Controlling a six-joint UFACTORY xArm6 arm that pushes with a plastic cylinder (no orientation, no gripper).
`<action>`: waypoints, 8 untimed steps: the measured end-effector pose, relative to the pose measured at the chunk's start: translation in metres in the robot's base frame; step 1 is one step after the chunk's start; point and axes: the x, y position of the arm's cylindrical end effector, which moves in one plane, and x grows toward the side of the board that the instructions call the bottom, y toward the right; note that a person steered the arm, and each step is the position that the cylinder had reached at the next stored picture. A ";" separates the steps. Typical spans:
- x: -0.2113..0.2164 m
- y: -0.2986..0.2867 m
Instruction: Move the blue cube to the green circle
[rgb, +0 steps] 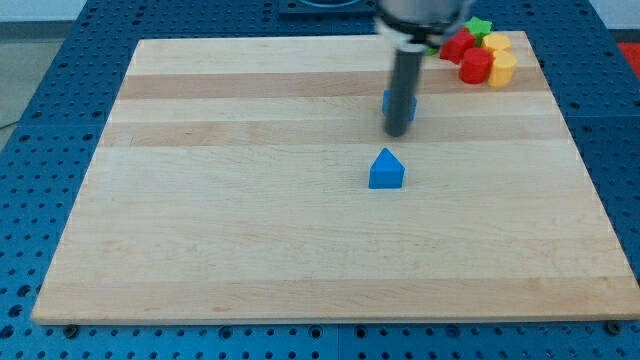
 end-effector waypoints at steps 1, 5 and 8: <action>-0.055 -0.037; -0.043 -0.013; 0.016 -0.029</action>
